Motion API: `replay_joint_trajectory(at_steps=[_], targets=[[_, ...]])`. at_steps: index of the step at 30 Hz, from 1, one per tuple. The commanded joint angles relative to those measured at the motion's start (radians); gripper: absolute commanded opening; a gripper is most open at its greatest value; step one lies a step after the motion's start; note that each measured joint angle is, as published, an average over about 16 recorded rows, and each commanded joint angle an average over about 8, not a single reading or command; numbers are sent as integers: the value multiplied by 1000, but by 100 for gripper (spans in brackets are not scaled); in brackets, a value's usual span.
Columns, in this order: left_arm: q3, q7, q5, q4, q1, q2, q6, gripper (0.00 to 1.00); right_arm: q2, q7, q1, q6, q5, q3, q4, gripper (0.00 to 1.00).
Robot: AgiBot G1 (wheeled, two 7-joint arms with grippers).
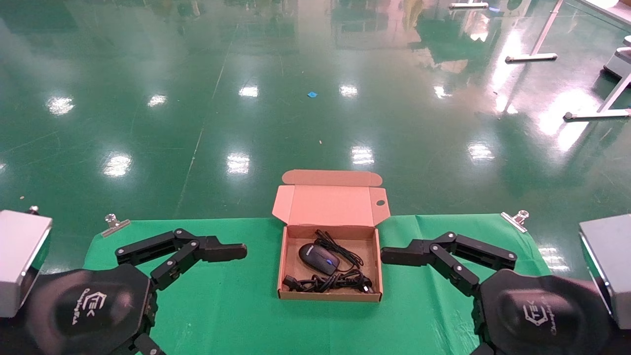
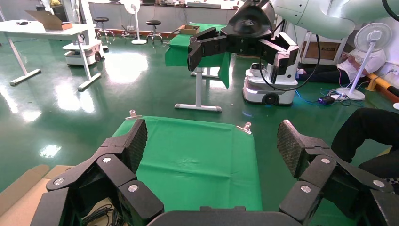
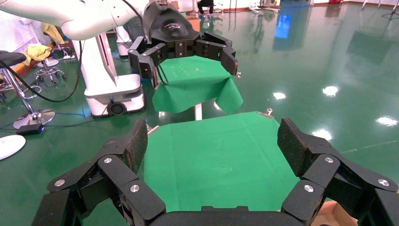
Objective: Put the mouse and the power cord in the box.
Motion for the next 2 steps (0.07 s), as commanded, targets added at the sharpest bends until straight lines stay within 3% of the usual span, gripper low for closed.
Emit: replay_joint_trajectory(at_steps=[1,2], targets=[[0,0,0,0,0,0,0,100,0,0,0,0,0,0,0,100],[0,0,0,0,0,0,0,100,0,0,0,0,0,0,0,100]])
